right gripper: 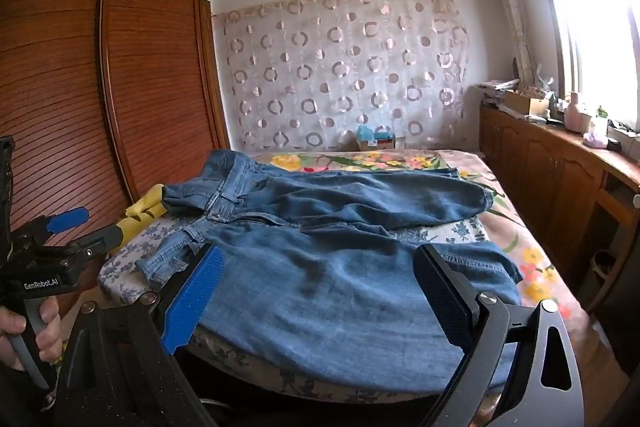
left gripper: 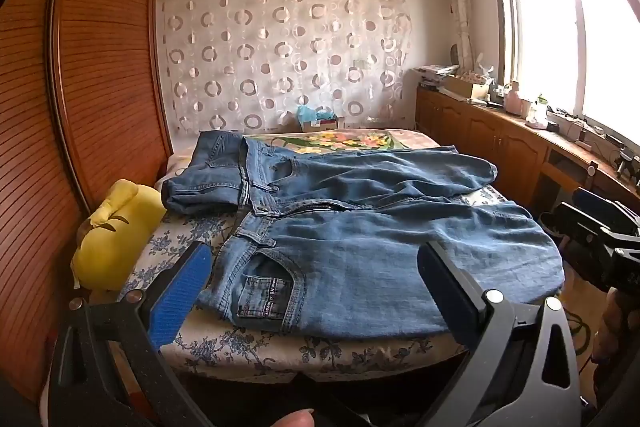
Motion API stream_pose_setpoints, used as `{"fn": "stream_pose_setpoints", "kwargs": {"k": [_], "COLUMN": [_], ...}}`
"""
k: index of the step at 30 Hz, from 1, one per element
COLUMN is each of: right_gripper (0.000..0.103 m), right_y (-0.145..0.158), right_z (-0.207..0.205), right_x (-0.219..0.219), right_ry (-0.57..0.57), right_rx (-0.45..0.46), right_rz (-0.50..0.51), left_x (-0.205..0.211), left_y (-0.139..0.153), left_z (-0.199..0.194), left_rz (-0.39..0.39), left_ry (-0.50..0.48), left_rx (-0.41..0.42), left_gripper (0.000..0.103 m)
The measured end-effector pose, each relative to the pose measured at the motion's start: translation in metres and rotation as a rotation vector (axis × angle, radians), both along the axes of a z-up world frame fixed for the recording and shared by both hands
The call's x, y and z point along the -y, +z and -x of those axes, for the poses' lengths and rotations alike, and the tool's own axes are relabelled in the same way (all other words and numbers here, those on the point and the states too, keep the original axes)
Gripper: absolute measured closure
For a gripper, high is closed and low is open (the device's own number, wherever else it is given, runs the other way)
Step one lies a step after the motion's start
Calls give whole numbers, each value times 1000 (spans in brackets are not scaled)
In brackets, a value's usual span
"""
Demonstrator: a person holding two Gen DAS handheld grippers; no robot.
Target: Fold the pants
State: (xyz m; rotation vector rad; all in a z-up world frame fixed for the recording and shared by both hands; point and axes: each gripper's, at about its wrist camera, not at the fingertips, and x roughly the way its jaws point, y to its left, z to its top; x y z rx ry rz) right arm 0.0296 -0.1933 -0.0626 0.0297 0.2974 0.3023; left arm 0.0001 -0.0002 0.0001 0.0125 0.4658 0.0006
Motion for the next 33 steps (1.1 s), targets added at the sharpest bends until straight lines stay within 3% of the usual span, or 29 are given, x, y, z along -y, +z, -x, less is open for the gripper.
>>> {"fn": "stream_pose_setpoints", "kwargs": {"k": [33], "right_gripper": [7], "right_y": [-2], "right_z": [4], "right_x": [-5], "right_ry": [-2], "right_rx": [13], "right_rz": [-5], "left_x": [0], "left_y": [0], "left_z": [0], "left_rz": [-3], "left_ry": [0], "left_rx": [7], "left_gripper": [0]}}
